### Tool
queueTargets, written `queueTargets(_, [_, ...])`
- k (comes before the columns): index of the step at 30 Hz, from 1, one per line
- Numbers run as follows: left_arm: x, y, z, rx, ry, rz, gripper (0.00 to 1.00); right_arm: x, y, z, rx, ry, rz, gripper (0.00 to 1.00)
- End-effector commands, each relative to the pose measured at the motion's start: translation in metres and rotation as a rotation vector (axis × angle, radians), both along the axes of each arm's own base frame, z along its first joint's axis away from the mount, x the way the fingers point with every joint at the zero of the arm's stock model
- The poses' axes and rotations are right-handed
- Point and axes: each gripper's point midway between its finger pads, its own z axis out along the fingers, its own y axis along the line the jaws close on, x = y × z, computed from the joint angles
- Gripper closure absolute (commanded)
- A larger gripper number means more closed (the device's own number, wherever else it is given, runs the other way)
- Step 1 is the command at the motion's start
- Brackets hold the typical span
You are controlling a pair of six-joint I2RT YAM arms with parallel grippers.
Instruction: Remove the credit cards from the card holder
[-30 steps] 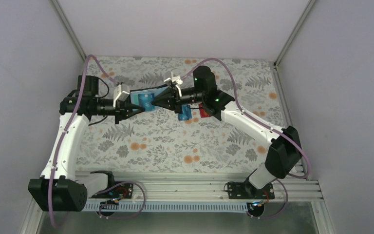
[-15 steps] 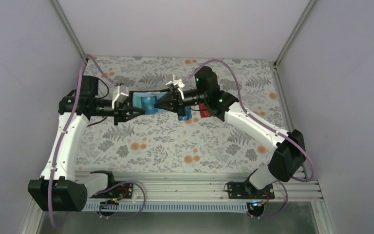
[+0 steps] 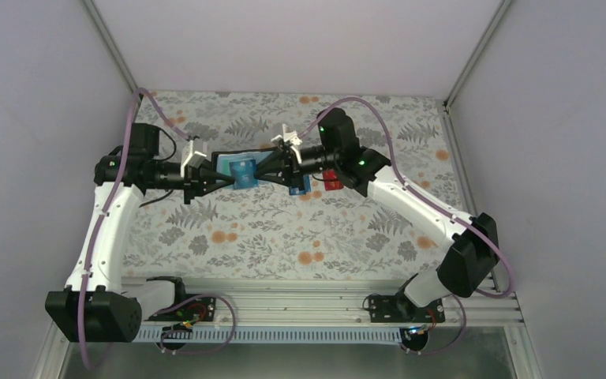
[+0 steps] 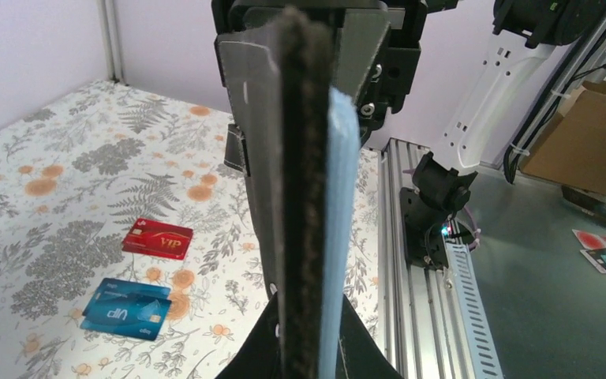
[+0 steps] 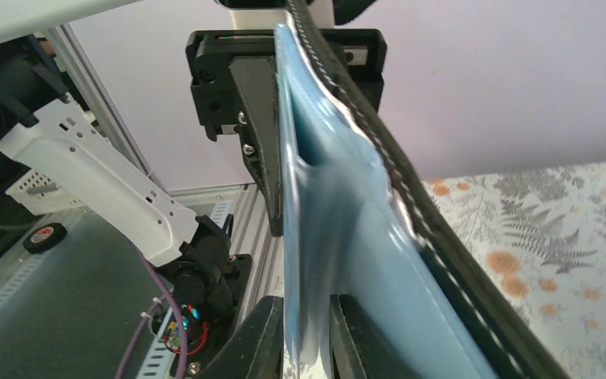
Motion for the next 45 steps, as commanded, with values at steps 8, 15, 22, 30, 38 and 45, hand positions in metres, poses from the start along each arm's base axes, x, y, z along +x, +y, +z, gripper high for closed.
queueTargets(8, [-0.007, -0.002, 0.021, -0.057, -0.092, -0.04, 0.98, -0.01, 0.0, 0.014, 0.054, 0.014, 0.092, 0.81])
queueTargets(15, [-0.006, -0.001, 0.022, -0.058, -0.09, -0.035, 0.97, -0.003, 0.003, 0.011, 0.039, 0.019, 0.047, 0.96])
queueTargets(22, [-0.005, 0.0, 0.021, -0.056, -0.09, -0.029, 0.9, 0.016, -0.013, 0.011, 0.021, 0.025, -0.07, 0.96])
queueTargets(30, [-0.006, 0.0, 0.022, -0.057, -0.089, -0.027, 0.97, 0.015, -0.021, 0.016, 0.015, 0.001, -0.11, 0.96])
queueTargets(38, [0.061, 0.028, -0.002, 0.118, 0.003, 0.312, 0.98, 0.074, -0.079, -0.007, -0.06, 0.109, -0.393, 0.96])
queueTargets(45, [0.125, 0.103, -0.043, 0.365, 0.06, 0.822, 0.98, 0.146, -0.121, -0.114, -0.303, 0.461, -0.605, 0.96])
